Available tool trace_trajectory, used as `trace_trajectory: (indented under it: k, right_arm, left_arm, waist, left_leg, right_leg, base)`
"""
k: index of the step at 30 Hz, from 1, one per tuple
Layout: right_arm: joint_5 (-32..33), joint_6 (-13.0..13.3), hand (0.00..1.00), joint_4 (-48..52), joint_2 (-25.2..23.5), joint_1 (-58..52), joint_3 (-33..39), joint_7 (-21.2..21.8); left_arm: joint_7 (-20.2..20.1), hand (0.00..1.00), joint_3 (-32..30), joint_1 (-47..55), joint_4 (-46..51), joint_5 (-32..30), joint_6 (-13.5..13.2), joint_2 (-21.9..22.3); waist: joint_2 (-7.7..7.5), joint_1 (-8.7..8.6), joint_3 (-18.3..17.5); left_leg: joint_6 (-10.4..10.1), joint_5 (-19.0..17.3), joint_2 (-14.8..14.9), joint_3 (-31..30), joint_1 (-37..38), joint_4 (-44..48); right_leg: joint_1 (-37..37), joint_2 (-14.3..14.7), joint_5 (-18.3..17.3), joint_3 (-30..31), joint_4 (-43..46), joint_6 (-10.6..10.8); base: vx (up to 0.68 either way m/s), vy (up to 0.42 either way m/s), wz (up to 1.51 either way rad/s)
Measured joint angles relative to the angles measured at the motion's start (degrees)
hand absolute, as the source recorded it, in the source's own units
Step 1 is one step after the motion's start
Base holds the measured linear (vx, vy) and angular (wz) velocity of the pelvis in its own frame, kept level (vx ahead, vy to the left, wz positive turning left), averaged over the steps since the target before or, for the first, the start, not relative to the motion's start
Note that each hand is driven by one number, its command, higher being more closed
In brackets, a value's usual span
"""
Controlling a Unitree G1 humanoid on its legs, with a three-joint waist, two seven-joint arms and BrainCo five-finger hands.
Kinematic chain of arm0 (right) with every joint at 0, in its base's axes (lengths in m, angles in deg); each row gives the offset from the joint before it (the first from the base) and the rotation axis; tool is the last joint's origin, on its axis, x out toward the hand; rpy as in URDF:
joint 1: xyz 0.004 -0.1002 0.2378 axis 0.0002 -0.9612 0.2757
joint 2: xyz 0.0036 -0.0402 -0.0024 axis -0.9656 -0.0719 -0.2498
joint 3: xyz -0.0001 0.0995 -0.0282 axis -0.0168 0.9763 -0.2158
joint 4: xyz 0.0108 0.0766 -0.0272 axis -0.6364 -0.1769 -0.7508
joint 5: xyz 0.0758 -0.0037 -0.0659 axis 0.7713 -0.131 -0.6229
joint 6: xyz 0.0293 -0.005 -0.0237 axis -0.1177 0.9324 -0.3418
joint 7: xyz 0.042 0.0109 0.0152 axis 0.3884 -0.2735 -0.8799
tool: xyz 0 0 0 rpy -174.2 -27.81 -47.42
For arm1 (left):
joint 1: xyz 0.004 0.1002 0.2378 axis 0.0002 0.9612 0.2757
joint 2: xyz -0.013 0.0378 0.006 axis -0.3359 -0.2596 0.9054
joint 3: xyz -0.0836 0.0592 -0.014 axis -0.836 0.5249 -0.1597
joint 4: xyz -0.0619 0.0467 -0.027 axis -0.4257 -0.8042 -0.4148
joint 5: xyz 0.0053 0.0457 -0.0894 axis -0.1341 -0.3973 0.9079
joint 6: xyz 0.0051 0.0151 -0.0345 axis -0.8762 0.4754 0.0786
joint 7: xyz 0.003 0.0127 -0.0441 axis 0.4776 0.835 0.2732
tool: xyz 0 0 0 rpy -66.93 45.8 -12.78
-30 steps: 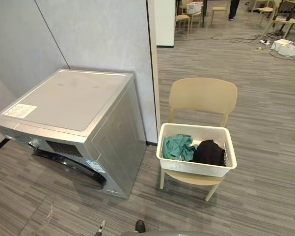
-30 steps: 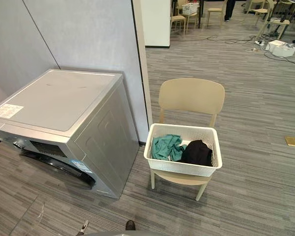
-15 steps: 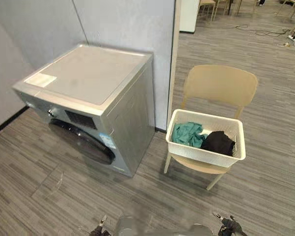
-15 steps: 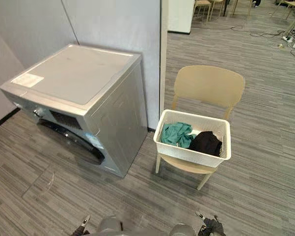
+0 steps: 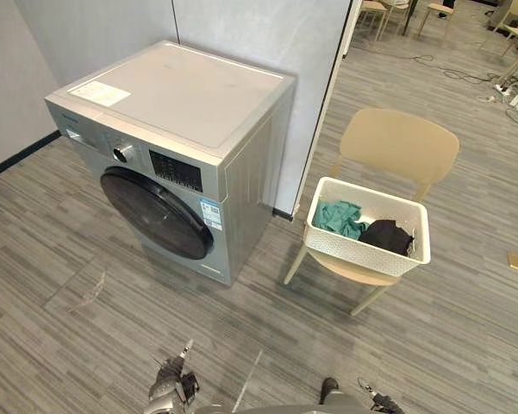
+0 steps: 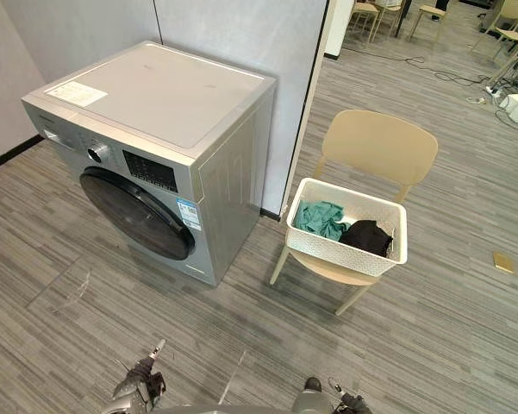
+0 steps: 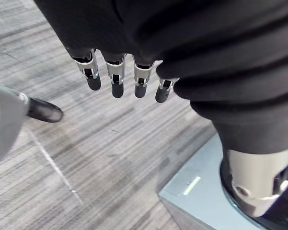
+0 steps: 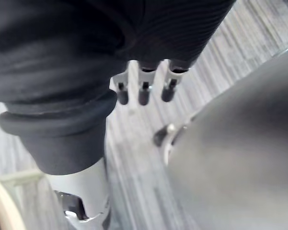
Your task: Pick up the laundry basket with both hands and put the clothes into the washing machine.
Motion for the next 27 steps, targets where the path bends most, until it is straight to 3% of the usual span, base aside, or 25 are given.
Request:
trace_trajectory:
  k: [1, 3, 5, 6, 8, 10, 13, 16, 20, 22, 23, 24, 25, 27]
  right_arm:
    - [0.00, -0.02, 0.00, -0.04, -0.25, -0.87, -0.79, -0.01]
    - [0.01, 0.01, 0.00, -0.17, -0.50, -1.49, -1.20, 0.11]
    - [0.05, 0.15, 0.00, -0.19, -0.84, -1.84, -1.24, 0.15]
    - [0.03, 0.33, 0.00, -0.43, -0.64, -1.75, -0.93, 0.16]
    - [-0.03, 0.62, 0.00, -0.74, -0.07, -2.46, 0.08, 0.18]
    - [-2.06, 0.50, 0.00, -1.83, 0.73, -2.73, 1.01, 0.24]
    - [-3.18, 0.53, 0.00, -2.24, 0.68, -2.21, 0.55, 0.18]
    - [-4.42, 0.53, 0.00, -3.07, -0.13, -0.49, -2.62, 0.20]
    - [-5.13, 0.71, 0.00, -2.17, 0.60, 2.91, -7.48, 0.14]
    - [-5.89, 1.01, 0.00, 0.84, 0.78, 4.99, -8.73, 0.04]
    - [-5.84, 1.08, 0.00, 1.61, 0.91, 5.51, -8.73, 0.01]
    - [-5.82, 1.26, 0.00, 1.95, 0.77, 5.89, -8.86, 0.01]
    - [-5.82, 1.15, 0.00, 1.72, 1.35, 6.28, -8.90, -0.11]
    - [-5.84, 1.13, 0.00, 1.60, 1.59, 5.31, -8.91, -0.02]
  left_arm:
    - [0.06, 0.00, -0.45, 1.53, -0.07, -1.05, 0.40, -0.13]
    - [0.01, 0.00, -1.45, 3.35, -0.15, -1.16, 0.84, -0.01]
    - [0.05, 0.00, -3.77, 3.77, -0.06, -0.84, 1.01, 0.94]
    - [0.05, 0.00, -4.68, 3.49, -0.22, -0.80, 1.06, 1.11]
    - [0.05, 0.00, -4.52, 2.91, -0.70, -0.44, 1.00, 1.93]
    - [0.15, 0.00, -4.11, 2.51, -0.75, 1.26, 0.45, 2.43]
    - [0.14, 0.00, -2.38, 1.31, -0.71, 2.57, -0.32, 2.19]
    - [0.15, 0.00, 0.72, 0.66, -0.50, 3.54, -0.66, 0.95]
    - [0.14, 0.00, 4.10, 0.54, 2.09, 3.65, -1.90, 1.28]
    - [0.22, 0.00, 3.70, 0.55, 2.25, 3.82, -2.18, 1.31]
    - [0.22, 0.00, 3.62, 0.64, 1.90, 3.82, -2.16, 1.49]
    - [0.25, 0.00, 1.89, 0.57, 1.73, 3.77, -2.16, 1.63]
    - [0.47, 0.00, -1.28, 0.65, 1.19, 3.76, -1.54, 2.01]
    - [0.72, 0.00, -3.17, 1.90, 1.16, 3.77, -1.21, 1.94]
  waist:
    - [-0.96, -0.13, -0.23]
    - [-1.57, 0.13, -0.75]
    - [-2.95, 0.46, -1.99]
    - [-2.13, 1.11, -2.02]
    - [-1.56, 1.56, -2.44]
    - [-1.08, 1.54, -2.75]
    - [-1.42, 1.53, -3.14]
    - [-3.33, 1.64, -2.71]
    - [-3.15, 1.59, -0.33]
    - [-3.46, 1.71, -0.08]
    - [-2.75, 1.63, 0.41]
    - [-2.75, 1.31, 1.23]
    - [-1.62, 1.42, 1.71]
    - [-1.85, 1.28, 1.80]
  left_leg:
    - [-0.46, 0.22, -0.18, -0.96, 0.70, -0.35]
    - [-1.41, -0.32, 0.21, -3.09, 0.32, -0.39]
    - [-1.30, 0.40, -0.31, -6.78, -1.58, -1.81]
    - [-0.17, 2.26, -0.19, -8.73, -1.81, -3.41]
    - [2.05, 4.00, -1.29, -9.81, -2.27, -4.69]
    - [2.69, 5.57, -2.85, -11.13, -3.34, -5.18]
    - [0.98, 8.35, -3.90, -11.63, -4.63, -6.90]
    - [0.94, 9.26, -5.18, -12.40, -6.20, -6.49]
    - [1.14, 9.39, -7.99, -13.93, -12.51, 2.95]
    - [3.73, 10.69, -9.04, -10.07, -16.07, 4.73]
    - [4.91, 11.56, -9.11, -9.35, -15.86, 3.11]
    - [7.82, 10.80, -8.51, -6.87, -15.44, 1.28]
    - [9.47, 9.03, -6.19, -1.06, -16.52, 5.60]
    - [10.43, 8.38, -3.66, 2.61, -16.88, 10.17]
  right_leg:
    - [-0.15, 1.51, -7.22, 2.54, 8.04, 0.25]
    - [0.15, 2.93, -10.59, 5.79, 8.59, 1.19]
    - [0.37, 4.38, -16.07, 8.64, 6.05, -1.09]
    - [-0.17, 5.24, -17.08, 8.26, 5.74, -2.06]
    - [-0.09, 4.63, -17.11, 6.86, 4.96, -3.12]
    - [0.66, 3.58, -16.06, 5.61, 2.98, -3.62]
    - [1.93, 2.44, -13.73, 3.74, -1.16, -2.99]
    - [3.65, 1.22, -12.83, 2.22, -2.85, -3.37]
    - [3.62, -1.82, -13.92, -0.17, 1.62, -3.38]
    - [2.78, -4.06, -17.35, -2.48, 3.73, -2.94]
    - [2.73, -4.45, -17.41, -3.53, 4.09, -3.06]
    - [2.54, -5.83, -17.47, -5.04, 4.38, -3.15]
    - [2.89, -6.53, -17.40, -7.00, 4.86, -3.06]
    - [4.01, -7.81, -17.08, -8.46, 4.72, -2.46]
  base:
    - [-0.22, -0.217, -0.09]
    - [-0.10, -0.186, 0.18]
    - [-0.06, -0.222, 0.19]
    - [-0.06, -0.190, 0.16]
    - [-0.02, -0.096, 0.32]
    - [0.02, 0.011, 0.42]
    - [0.06, 0.072, 0.41]
    - [0.07, 0.090, 0.57]
    - [-0.04, 0.058, 0.76]
    - [-0.10, -0.003, 0.77]
    - [-0.10, -0.034, 0.76]
    - [-0.08, -0.035, 0.79]
    - [-0.05, -0.036, 0.69]
    - [0.03, 0.015, 0.59]
